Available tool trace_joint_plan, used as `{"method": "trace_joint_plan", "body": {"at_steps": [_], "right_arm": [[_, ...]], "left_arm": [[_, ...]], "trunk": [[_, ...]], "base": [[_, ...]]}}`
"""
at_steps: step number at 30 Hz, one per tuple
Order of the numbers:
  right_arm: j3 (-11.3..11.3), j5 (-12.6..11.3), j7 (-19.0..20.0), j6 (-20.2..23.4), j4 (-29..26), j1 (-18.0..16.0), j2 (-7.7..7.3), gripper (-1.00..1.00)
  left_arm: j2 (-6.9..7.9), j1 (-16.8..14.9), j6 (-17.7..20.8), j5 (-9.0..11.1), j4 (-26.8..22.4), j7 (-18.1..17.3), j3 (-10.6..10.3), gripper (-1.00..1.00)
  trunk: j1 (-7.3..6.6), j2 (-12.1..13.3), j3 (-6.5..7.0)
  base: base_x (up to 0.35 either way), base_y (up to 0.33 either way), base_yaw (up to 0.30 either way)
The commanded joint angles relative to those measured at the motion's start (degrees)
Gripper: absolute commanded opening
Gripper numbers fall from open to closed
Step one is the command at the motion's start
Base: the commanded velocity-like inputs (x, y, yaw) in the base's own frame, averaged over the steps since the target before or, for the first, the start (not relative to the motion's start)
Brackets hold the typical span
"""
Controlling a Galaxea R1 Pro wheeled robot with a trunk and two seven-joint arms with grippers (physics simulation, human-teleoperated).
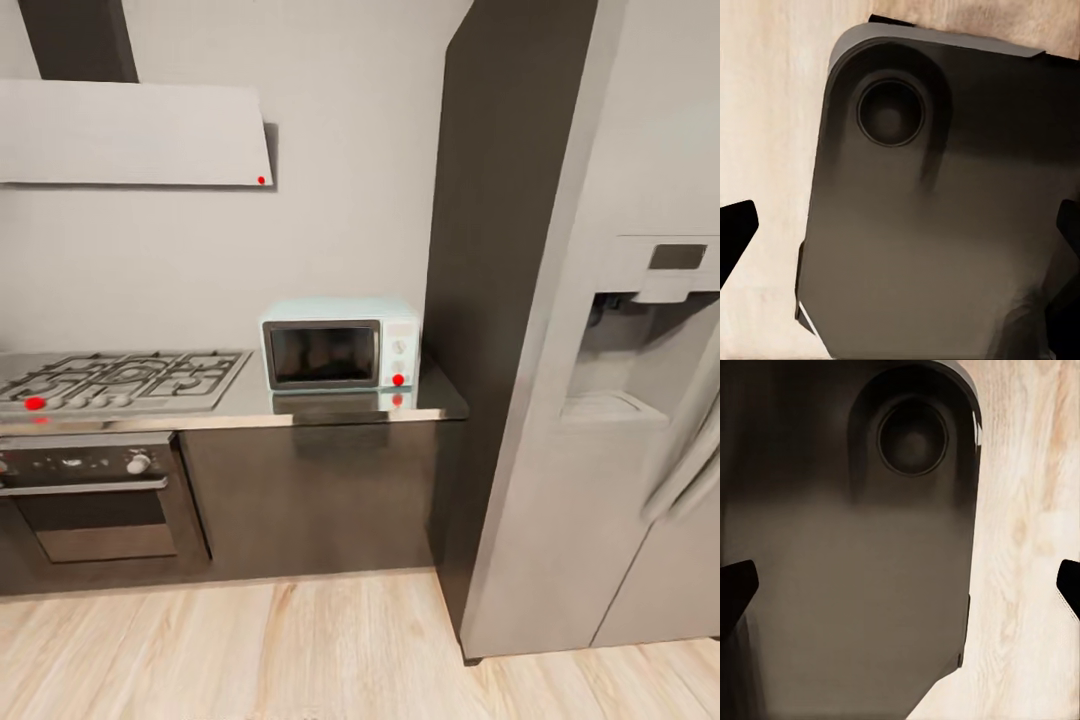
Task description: In the kitchen, take the popcorn bag from the countertop, put it into the microwave, and heat it until the popcorn is cooked so the cooked popcorn ends up inside the bag.
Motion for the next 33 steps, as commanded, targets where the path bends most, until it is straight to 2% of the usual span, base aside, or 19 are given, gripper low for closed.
{"method": "trace_joint_plan", "body": {"at_steps": [1,5,19,33], "right_arm": [[0.01,-0.02,0.02,-0.19,0.01,-0.01,-0.02,1.0],[-0.06,-0.1,-0.02,-0.25,0.01,-0.01,-0.05,1.0],[-0.2,-0.27,0.02,-1.31,0.01,-0.01,-0.29,1.0],[-0.07,-0.31,0.02,-1.28,0.01,-0.01,-0.58,1.0]], "left_arm": [[0.0,-0.01,-0.15,1.69,-0.02,-0.02,-0.01,1.0],[-0.14,-0.01,-0.23,3.07,-0.02,-0.09,-0.07,1.0],[-0.18,-0.01,-0.26,2.86,-0.02,-0.1,-0.6,1.0],[-0.25,-0.02,-0.21,2.64,-0.02,-0.02,-0.83,1.0]], "trunk": [[0.0,-0.02,-0.05],[0.0,-0.02,-0.05],[0.0,-0.02,-0.05],[0.0,-0.02,-0.05]], "base": [[0.0,0.0,0.27],[0.0,0.0,0.27],[0.0,0.0,0.265],[0.003,0.0,0.02]]}}
